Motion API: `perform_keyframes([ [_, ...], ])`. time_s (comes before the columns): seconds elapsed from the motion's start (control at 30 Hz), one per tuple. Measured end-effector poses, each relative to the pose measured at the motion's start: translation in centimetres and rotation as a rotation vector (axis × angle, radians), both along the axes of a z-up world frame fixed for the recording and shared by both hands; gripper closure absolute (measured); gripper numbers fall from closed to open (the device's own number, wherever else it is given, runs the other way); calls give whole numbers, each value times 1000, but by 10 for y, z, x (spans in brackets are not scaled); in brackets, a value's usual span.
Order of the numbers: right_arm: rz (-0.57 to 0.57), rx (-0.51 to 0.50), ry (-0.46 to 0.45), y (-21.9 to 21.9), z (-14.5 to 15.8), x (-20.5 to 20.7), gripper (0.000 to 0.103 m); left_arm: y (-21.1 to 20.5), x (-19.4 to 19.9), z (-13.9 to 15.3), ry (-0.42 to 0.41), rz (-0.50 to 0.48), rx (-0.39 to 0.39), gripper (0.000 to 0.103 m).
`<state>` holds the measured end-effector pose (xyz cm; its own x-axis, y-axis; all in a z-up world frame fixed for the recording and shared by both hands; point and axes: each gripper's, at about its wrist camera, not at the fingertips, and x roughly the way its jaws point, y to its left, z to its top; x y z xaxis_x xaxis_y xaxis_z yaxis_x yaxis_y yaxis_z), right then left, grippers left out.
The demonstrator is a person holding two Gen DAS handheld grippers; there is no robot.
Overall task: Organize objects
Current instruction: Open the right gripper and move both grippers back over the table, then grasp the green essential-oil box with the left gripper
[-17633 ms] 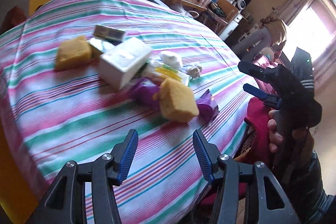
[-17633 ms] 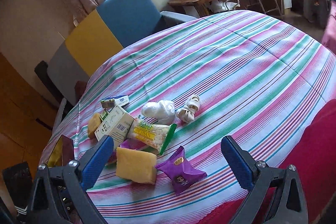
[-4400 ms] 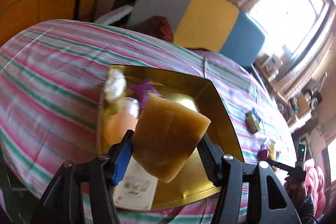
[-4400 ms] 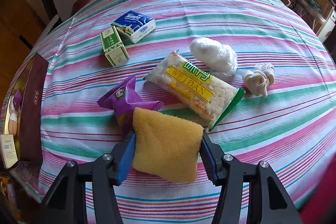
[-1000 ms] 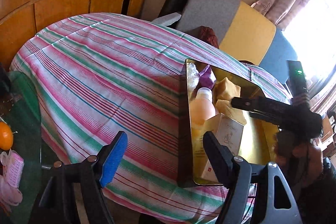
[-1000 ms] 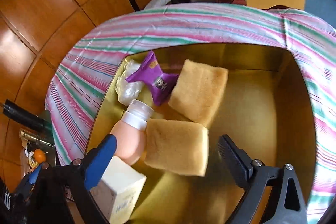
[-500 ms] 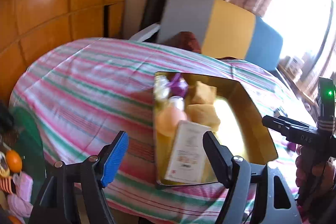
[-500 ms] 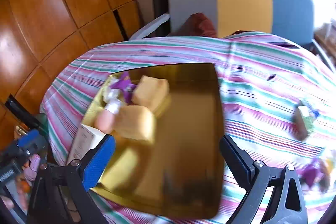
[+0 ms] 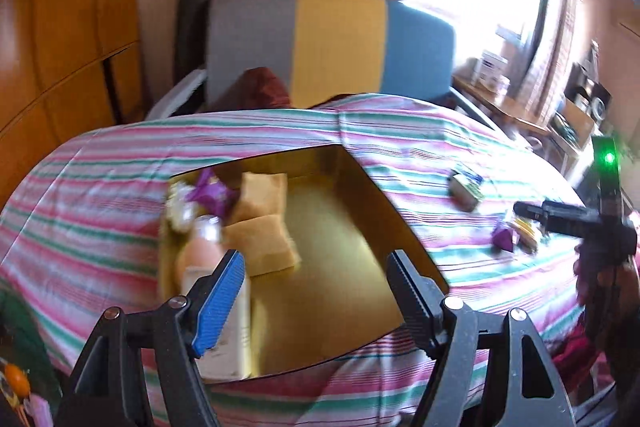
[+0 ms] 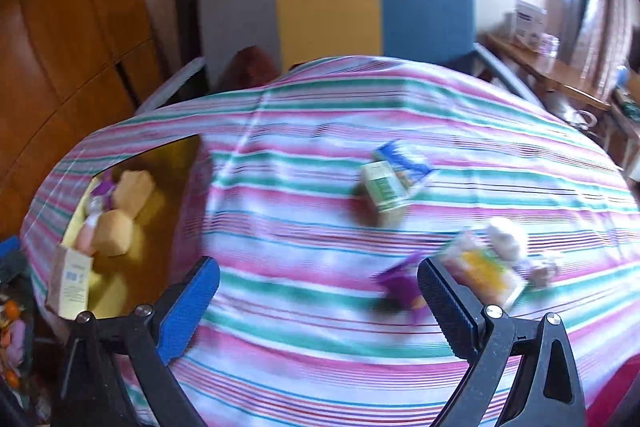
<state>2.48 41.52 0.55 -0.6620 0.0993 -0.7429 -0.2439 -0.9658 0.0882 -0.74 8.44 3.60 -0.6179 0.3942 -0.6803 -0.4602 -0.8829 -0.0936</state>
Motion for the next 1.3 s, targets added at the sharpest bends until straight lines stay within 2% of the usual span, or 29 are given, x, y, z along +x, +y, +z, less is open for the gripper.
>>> perform_keyframes([
  [0.2,-162,38,35,75,15,16,3,42,1,0,-4,-96,-11,28],
  [0.37,-294,44,52,133,4,23,3,74,1,-2,-19,-153,-35,33],
  [0.47,-365,-23,57,158,-14,30,3,95,-1,-7,-51,-188,-49,33],
  [0.57,-411,-144,53,177,-25,35,3,113,-2,-11,-83,-225,-45,33],
  [0.73,-448,-209,92,184,-24,45,3,150,-12,-23,-163,-280,-35,34],
  [0.9,-471,-254,90,190,-28,48,3,196,-27,-39,-247,-308,-36,38],
  [1.1,-471,-265,93,191,-28,49,3,250,-50,-60,-314,-333,-54,53],
  [1.3,-485,-290,89,194,-30,51,3,295,-81,-79,-412,-309,-22,54],
])
